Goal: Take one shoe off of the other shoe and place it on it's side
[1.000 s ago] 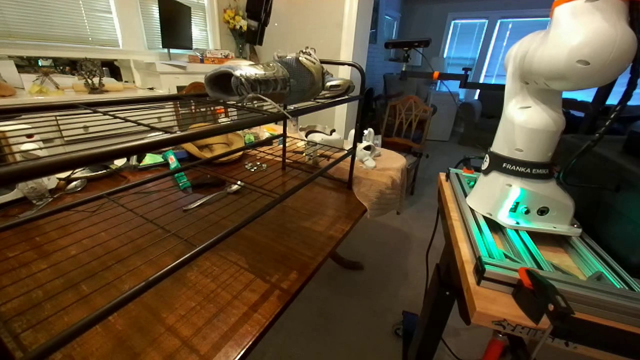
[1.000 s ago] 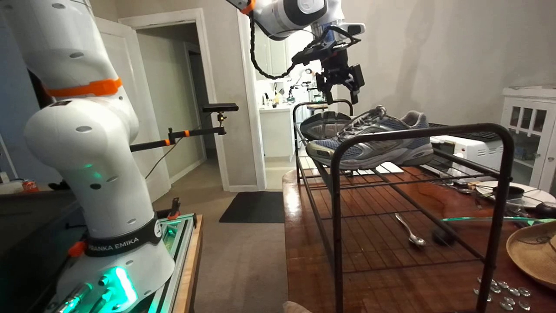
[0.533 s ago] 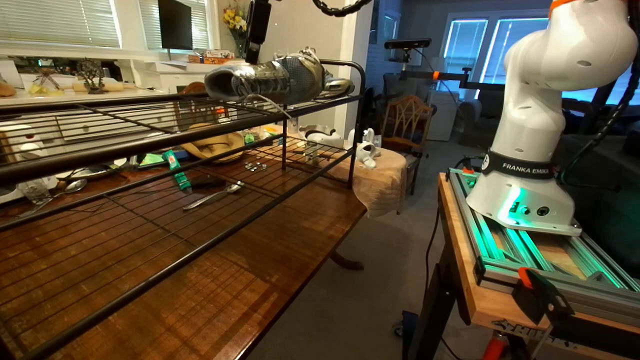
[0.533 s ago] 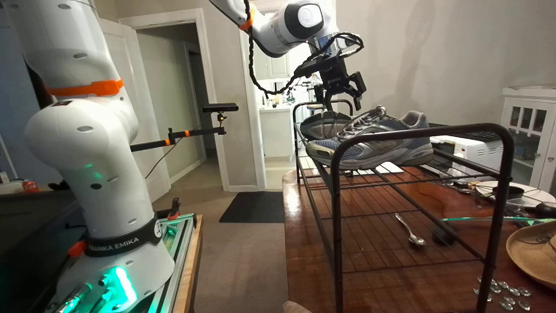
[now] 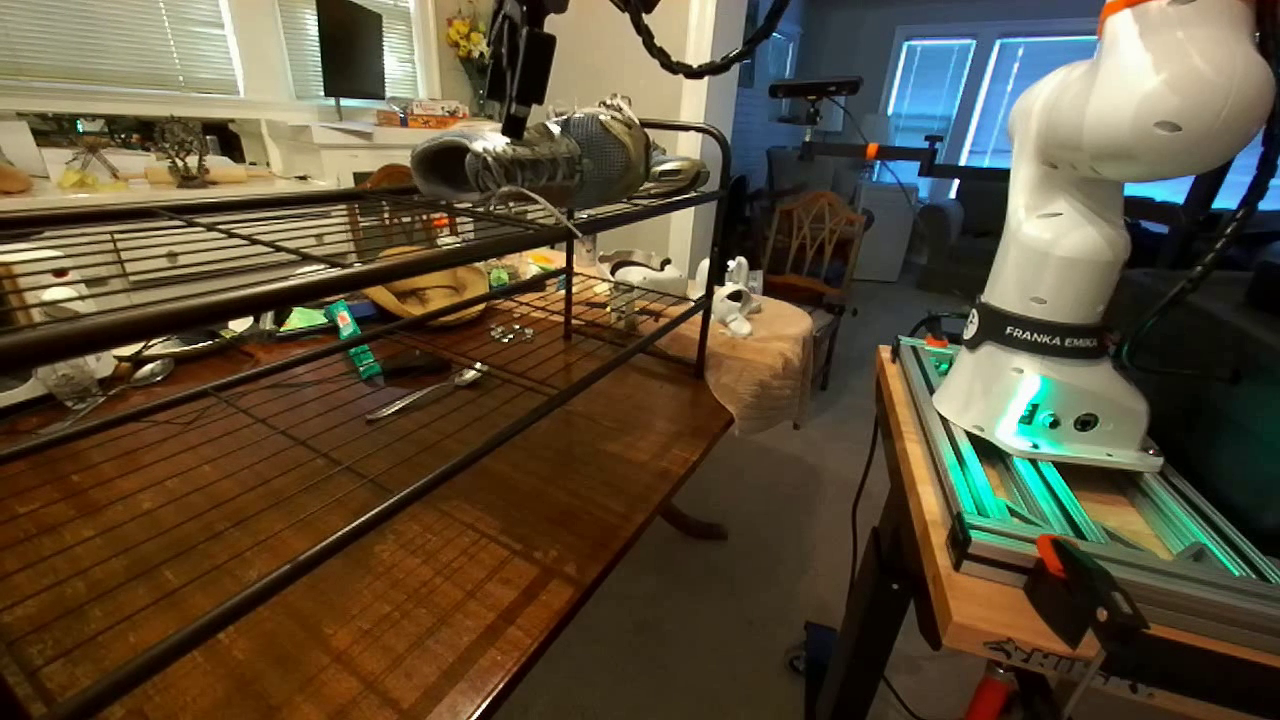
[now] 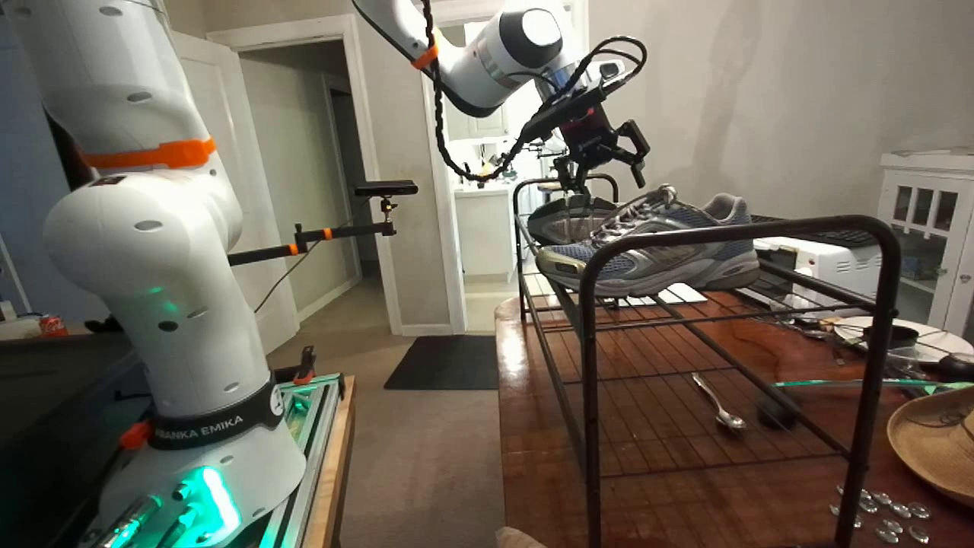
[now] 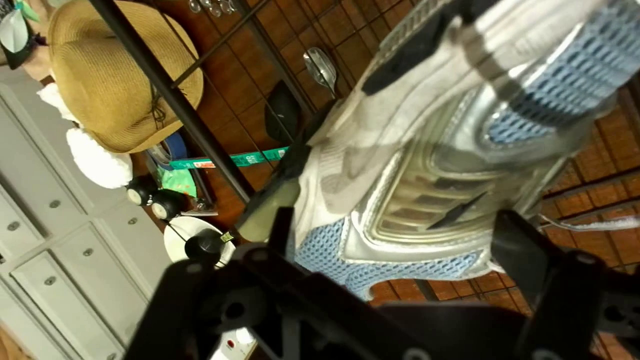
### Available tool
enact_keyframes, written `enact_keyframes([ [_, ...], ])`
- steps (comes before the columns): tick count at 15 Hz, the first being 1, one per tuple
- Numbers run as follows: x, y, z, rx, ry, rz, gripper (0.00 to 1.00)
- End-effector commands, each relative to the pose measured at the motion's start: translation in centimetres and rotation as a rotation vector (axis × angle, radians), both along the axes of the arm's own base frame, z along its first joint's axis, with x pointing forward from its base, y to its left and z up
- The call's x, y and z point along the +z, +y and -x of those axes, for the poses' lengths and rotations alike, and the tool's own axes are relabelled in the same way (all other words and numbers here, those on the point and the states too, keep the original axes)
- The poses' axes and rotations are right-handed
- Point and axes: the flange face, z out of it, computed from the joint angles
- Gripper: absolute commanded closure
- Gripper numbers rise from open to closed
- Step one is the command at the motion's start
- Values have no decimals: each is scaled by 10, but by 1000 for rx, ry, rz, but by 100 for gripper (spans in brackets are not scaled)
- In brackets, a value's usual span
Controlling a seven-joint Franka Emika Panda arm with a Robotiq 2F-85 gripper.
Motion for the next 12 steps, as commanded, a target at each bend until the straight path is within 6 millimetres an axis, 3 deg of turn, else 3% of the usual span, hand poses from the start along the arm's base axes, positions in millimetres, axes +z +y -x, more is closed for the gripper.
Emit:
enact_keyframes([
  [1,2,-4,12,-53,-9,84,0],
  [7,5,-8,20,-289,-40,182,0],
  [12,8,4,28,-468,38,183,0],
])
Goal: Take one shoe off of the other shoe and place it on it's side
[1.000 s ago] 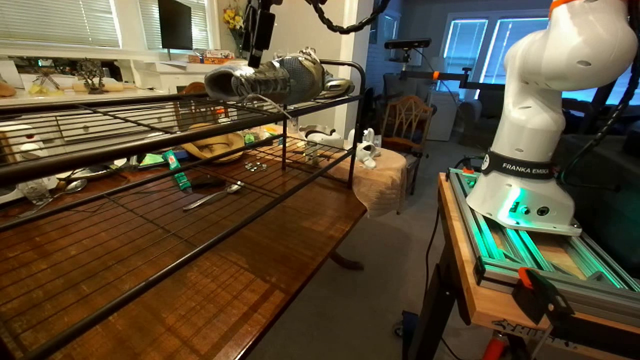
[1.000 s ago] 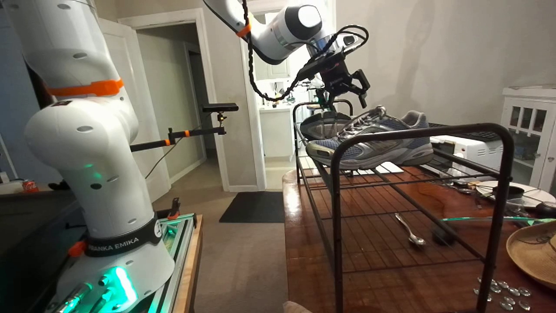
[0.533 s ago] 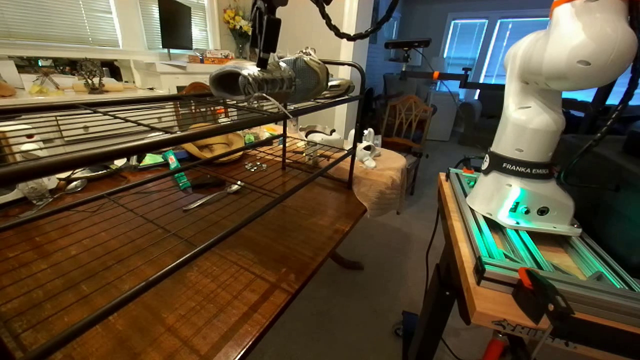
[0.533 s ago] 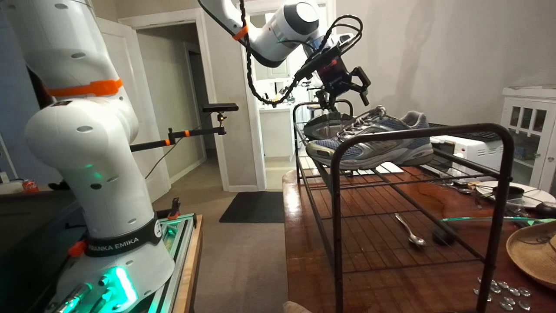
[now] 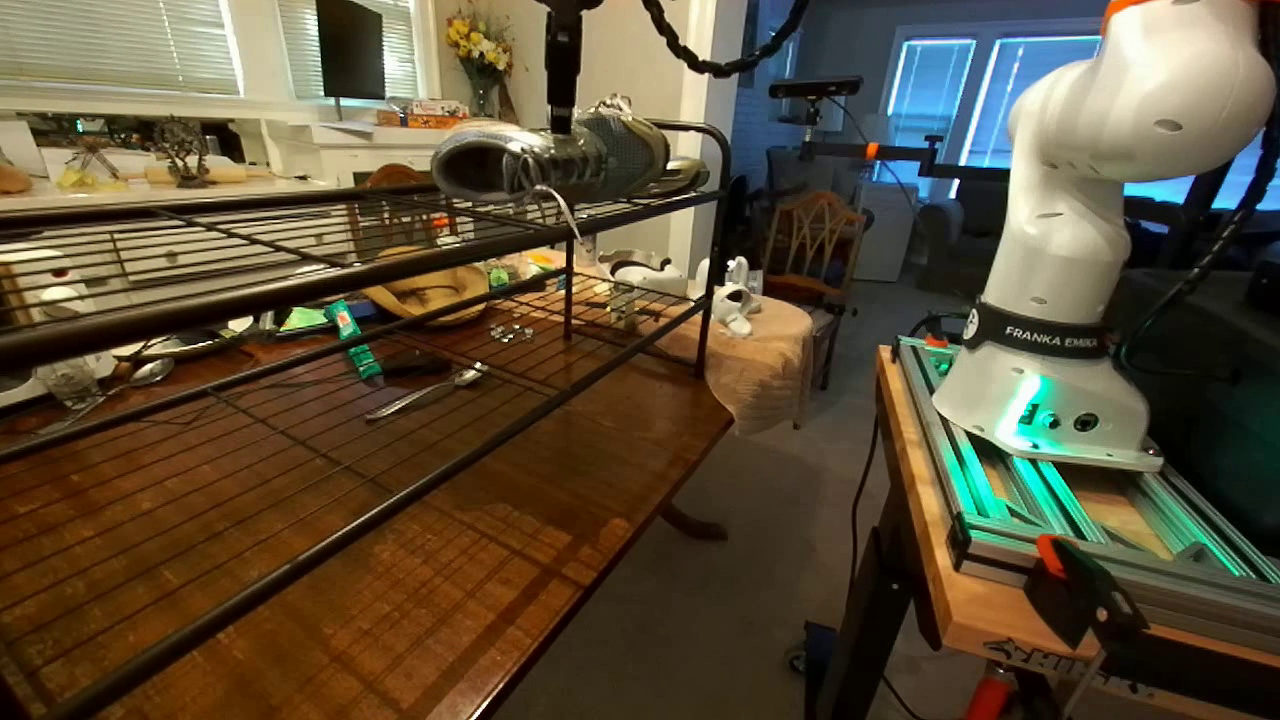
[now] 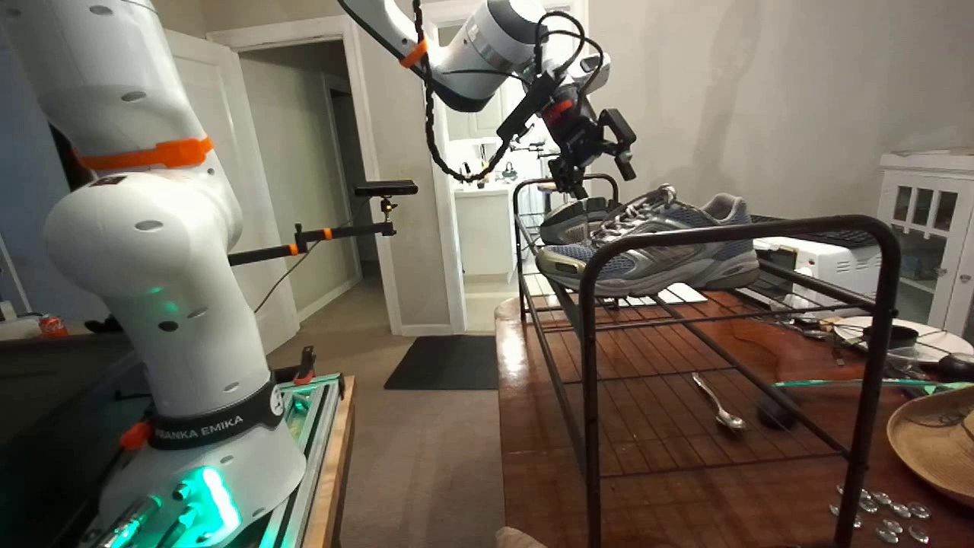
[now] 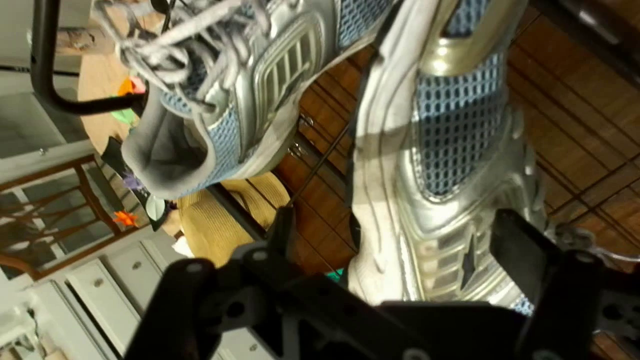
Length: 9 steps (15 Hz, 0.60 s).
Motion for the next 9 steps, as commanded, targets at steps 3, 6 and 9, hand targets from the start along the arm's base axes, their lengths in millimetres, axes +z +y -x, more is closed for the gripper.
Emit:
enact_keyframes([
  [3,6,18,7,-140,53,-45,0],
  [6,2,30,6,-180,18,-104,0],
  [9,-4,42,7,-204,-32,-164,0],
])
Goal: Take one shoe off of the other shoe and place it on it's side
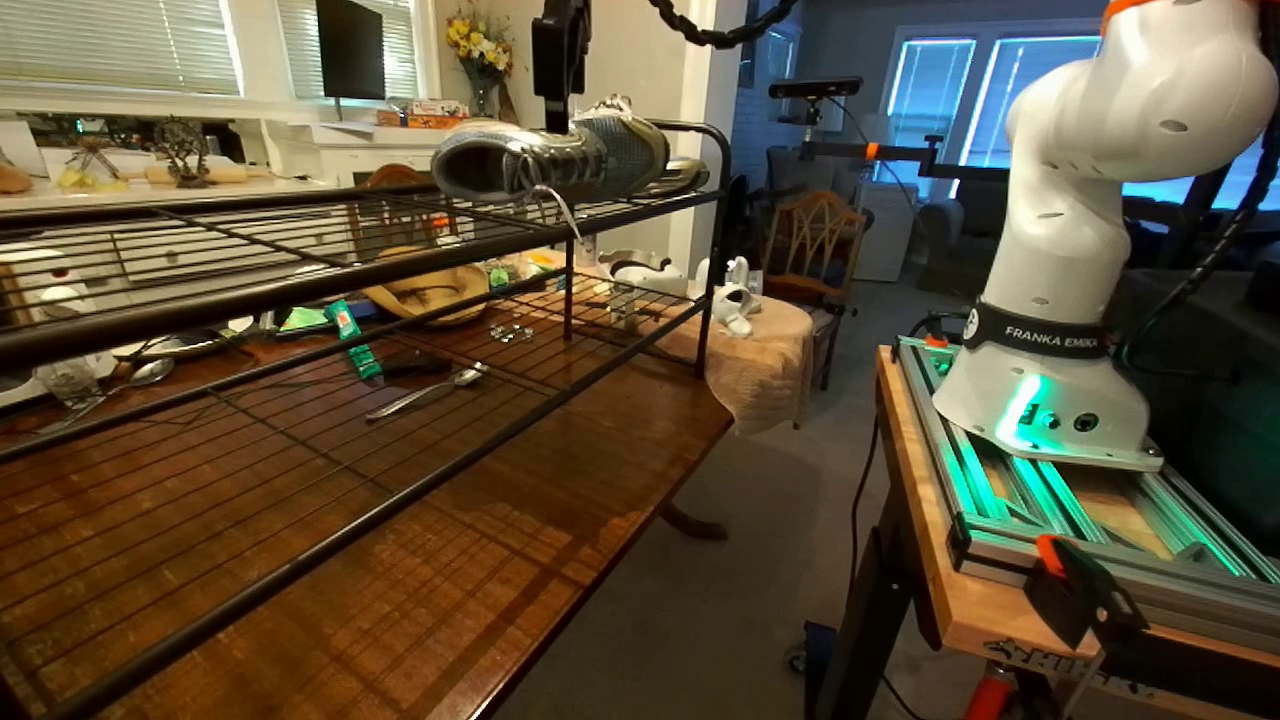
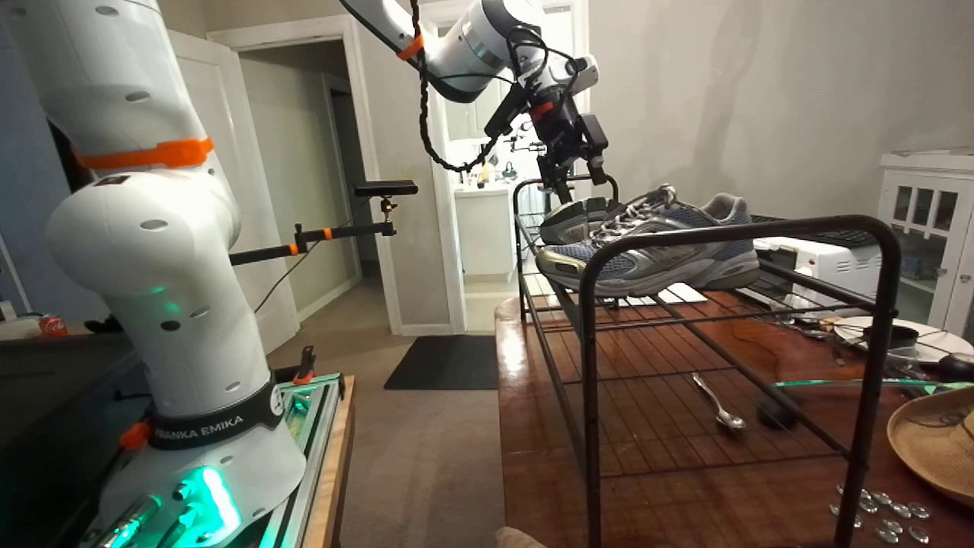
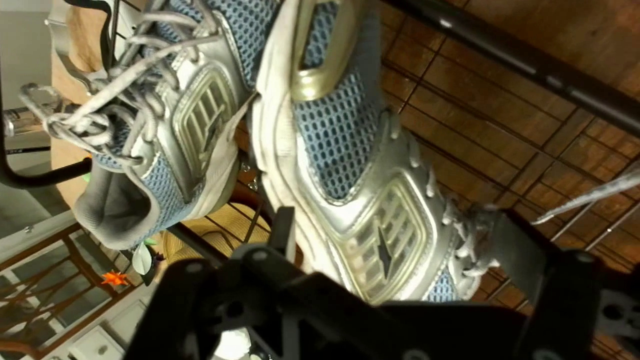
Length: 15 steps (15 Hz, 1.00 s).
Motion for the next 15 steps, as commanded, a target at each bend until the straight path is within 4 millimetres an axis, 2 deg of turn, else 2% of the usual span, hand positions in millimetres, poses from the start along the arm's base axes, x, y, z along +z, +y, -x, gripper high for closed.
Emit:
enact_keyframes([
  [1,-10,17,-4,-34,-64,-80,0],
  [9,-21,30,-19,35,-235,-155,0],
  [15,-36,33,-23,177,-263,-69,0],
])
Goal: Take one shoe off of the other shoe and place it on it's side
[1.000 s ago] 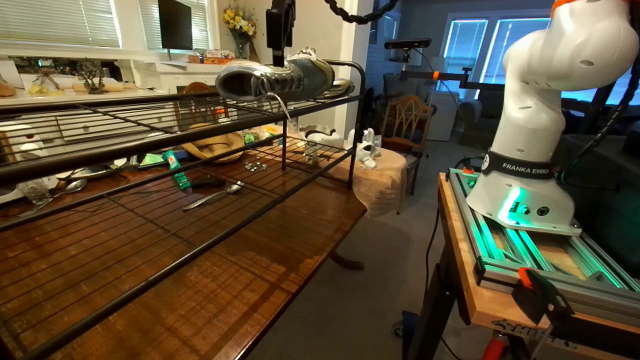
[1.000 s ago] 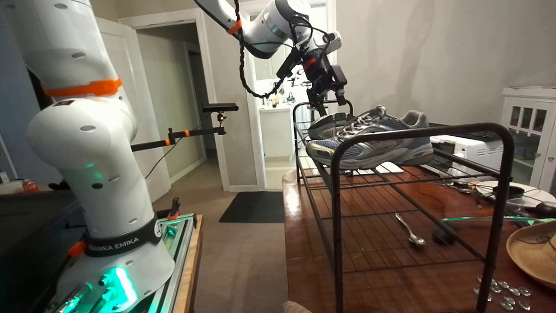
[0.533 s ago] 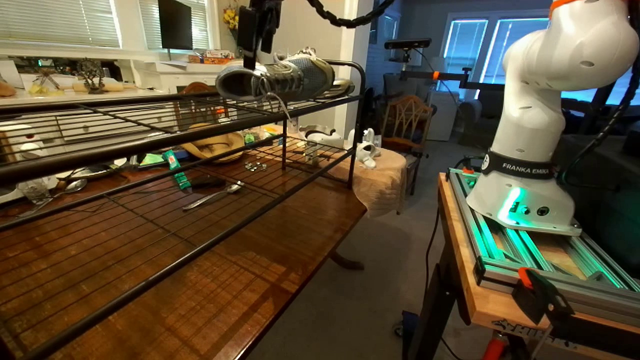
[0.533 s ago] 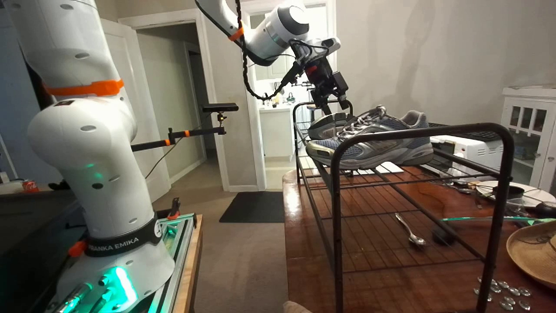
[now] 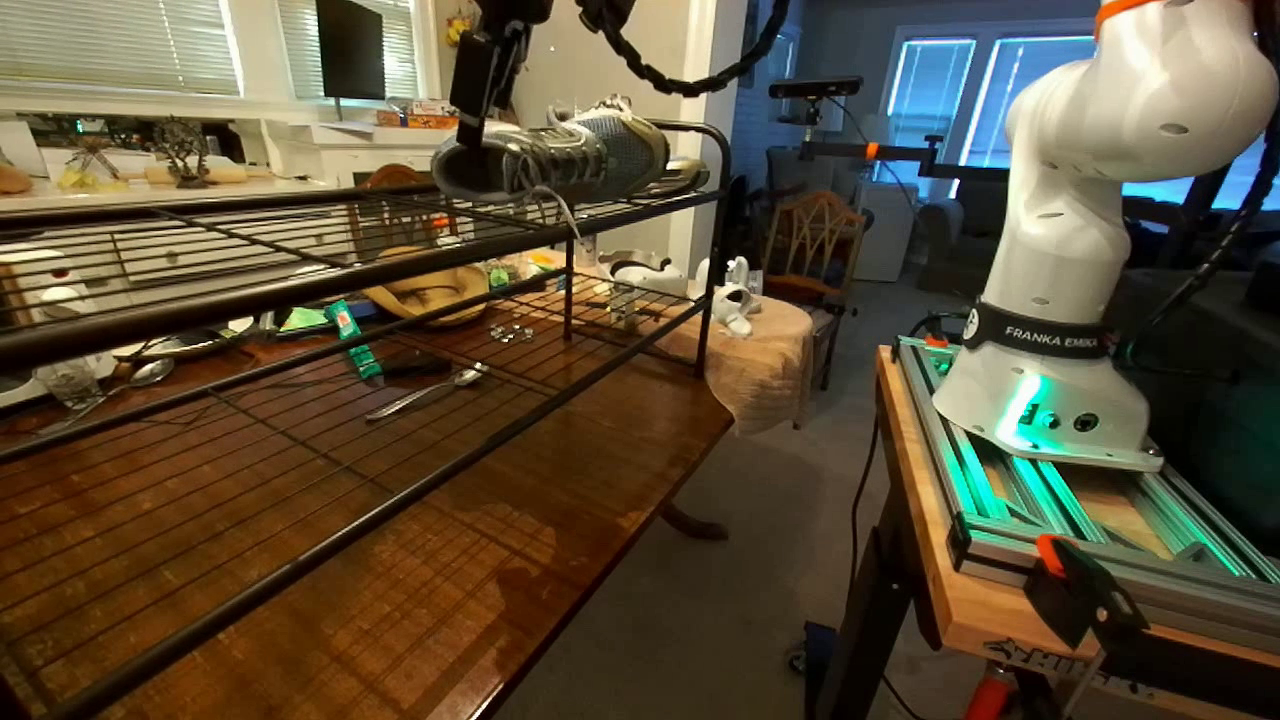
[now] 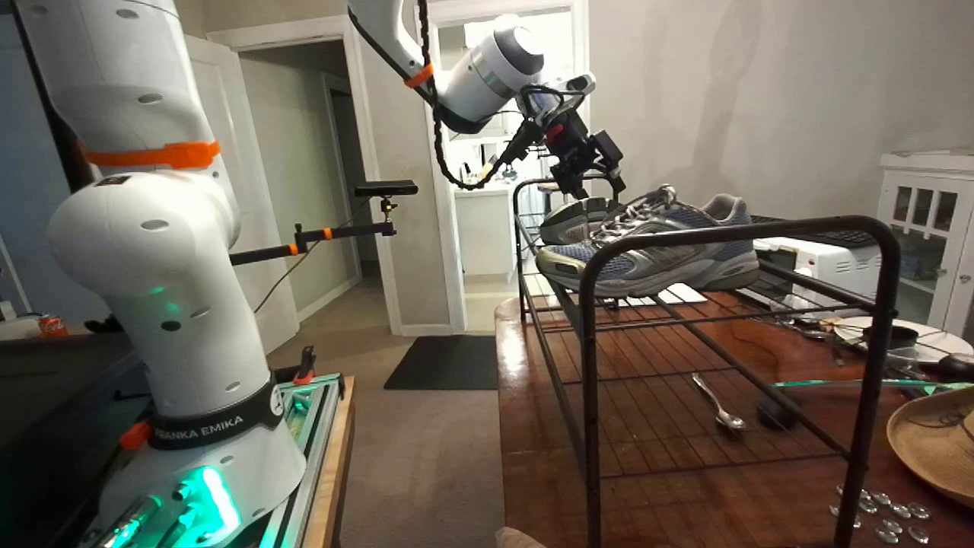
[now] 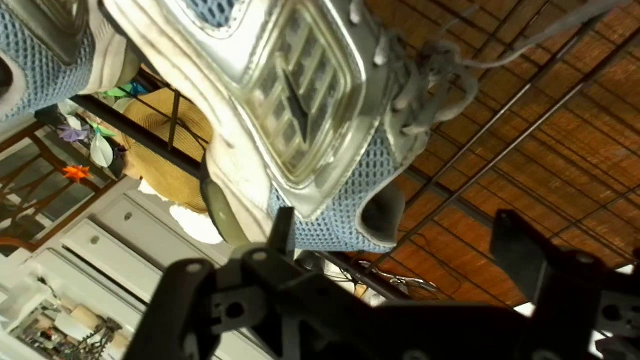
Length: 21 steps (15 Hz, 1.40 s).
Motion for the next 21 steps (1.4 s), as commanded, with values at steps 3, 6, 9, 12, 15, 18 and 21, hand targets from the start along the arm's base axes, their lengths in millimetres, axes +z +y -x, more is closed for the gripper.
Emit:
enact_keyframes([
  [3,-18,1,-2,85,-28,100,0],
  [6,-20,2,-4,120,-54,148,0],
  [9,-24,0,-6,145,-68,197,1],
  [12,-28,-5,-8,150,-67,245,3],
  [15,-30,-14,-11,146,-61,305,13],
  [18,-28,-22,-15,127,-59,338,47],
  [21,-28,-28,-18,96,-23,334,69],
])
